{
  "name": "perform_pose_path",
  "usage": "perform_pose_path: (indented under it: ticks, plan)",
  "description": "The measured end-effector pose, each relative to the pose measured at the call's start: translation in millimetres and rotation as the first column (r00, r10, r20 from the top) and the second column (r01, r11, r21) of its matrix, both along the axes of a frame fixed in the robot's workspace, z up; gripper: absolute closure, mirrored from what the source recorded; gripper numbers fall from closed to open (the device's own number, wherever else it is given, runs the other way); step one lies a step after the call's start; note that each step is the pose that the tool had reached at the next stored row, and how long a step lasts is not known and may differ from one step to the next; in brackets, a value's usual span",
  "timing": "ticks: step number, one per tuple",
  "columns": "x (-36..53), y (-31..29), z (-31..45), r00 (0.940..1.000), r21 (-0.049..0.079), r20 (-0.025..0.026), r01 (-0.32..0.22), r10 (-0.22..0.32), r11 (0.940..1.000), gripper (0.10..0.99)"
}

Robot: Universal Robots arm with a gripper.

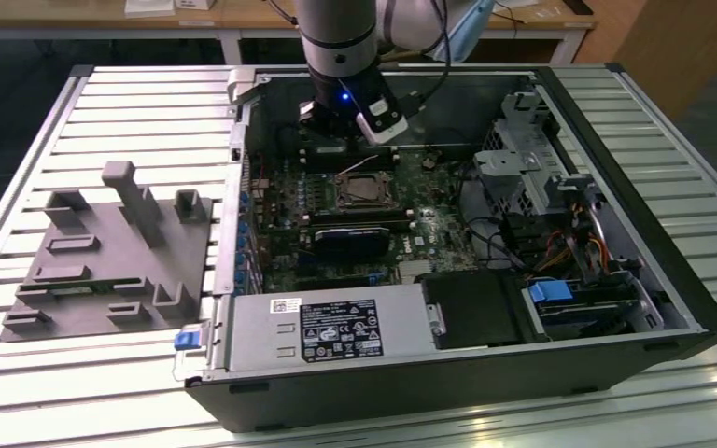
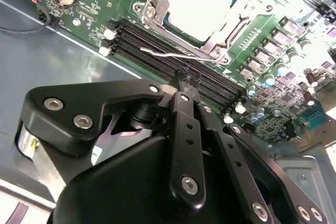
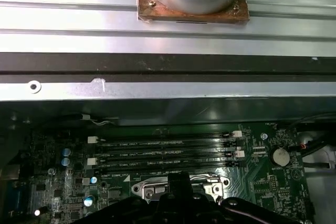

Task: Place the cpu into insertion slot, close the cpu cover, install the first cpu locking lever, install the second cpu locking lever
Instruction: 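Install the first cpu locking lever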

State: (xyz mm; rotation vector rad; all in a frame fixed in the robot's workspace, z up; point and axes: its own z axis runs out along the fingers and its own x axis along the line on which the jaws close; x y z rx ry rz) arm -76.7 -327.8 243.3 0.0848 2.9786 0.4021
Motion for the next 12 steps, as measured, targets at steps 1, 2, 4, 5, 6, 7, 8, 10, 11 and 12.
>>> perform_pose_path:
  ticks: [1,2,4,5,6,7,8,10,11,12]
  plan:
    - [-0.1,0.0,0.0,1.0,0.0,0.0013,0.0,0.0,1.0,0.984]
    - [-0.4,0.0,-0.2,1.0,-0.001,0.0083,0.0,0.0,1.0,0.984]
    - [-2.2,0.0,-0.5,0.9994,-0.007,0.0359,0.0,0.0,1.0,0.984]
    - [-3.1,0.0,-0.7,0.9987,-0.01,0.0503,0.0,0.0,1.0,0.984]
    - [-4.0,0.0,-0.9,0.9979,-0.013,0.0641,0.0,0.0,0.9999,0.984]
    - [-4.8,0.0,-1.1,0.997,-0.016,0.077,0.001,0.001,0.9999,0.984]
    - [-5.3,0.0,-1.4,0.9962,-0.02,0.0876,0.001,0.001,0.9998,0.984]
    - [-6.1,0.0,-2.3,0.9946,-0.03,0.1034,0.001,0.002,0.9995,0.984]
    - [-6.4,0.0,-2.7,0.994,-0.035,0.1096,0.002,0.002,0.9994,0.984]
    - [-6.6,0.1,-3.4,0.9934,-0.04,0.1149,0.002,0.003,0.9992,0.984]
